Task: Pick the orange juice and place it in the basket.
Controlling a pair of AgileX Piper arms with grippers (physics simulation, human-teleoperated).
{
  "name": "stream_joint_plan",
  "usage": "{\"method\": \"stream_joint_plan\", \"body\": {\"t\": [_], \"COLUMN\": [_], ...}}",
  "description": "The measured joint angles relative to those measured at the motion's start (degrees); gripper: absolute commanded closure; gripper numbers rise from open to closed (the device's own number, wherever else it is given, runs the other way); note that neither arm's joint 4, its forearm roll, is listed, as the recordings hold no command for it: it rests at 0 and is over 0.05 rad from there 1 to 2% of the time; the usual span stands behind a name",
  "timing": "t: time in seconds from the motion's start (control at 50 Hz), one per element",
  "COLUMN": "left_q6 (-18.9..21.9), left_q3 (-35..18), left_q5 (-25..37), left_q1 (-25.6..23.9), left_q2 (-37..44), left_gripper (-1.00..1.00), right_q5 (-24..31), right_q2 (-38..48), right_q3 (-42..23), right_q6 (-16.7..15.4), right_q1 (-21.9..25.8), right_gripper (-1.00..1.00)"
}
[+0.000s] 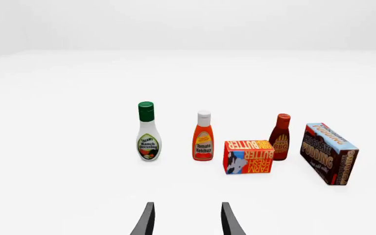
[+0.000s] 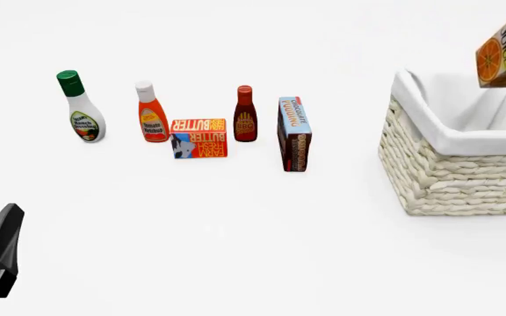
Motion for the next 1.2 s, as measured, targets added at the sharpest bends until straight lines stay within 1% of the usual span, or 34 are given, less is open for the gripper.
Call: {"method": "stream_joint_plan", "body": {"t": [0.64, 1.2], "left_q6": [0.0, 0.0], "left_q3": [0.0, 0.0], "left_q5": [0.0, 0.0], "left_q1": [0.0, 0.0], "left_q2": [0.0, 0.0], "left_gripper": [-1.0, -1.0], "right_q5": [0.0, 0.0], "right_q2": [3.18, 8.09], "right_q3": [-0.26, -1.52], "right_q6": [0.25, 2.02], "right_q1": [-1.93, -1.96], "right_gripper": [1.0, 1.0]}}
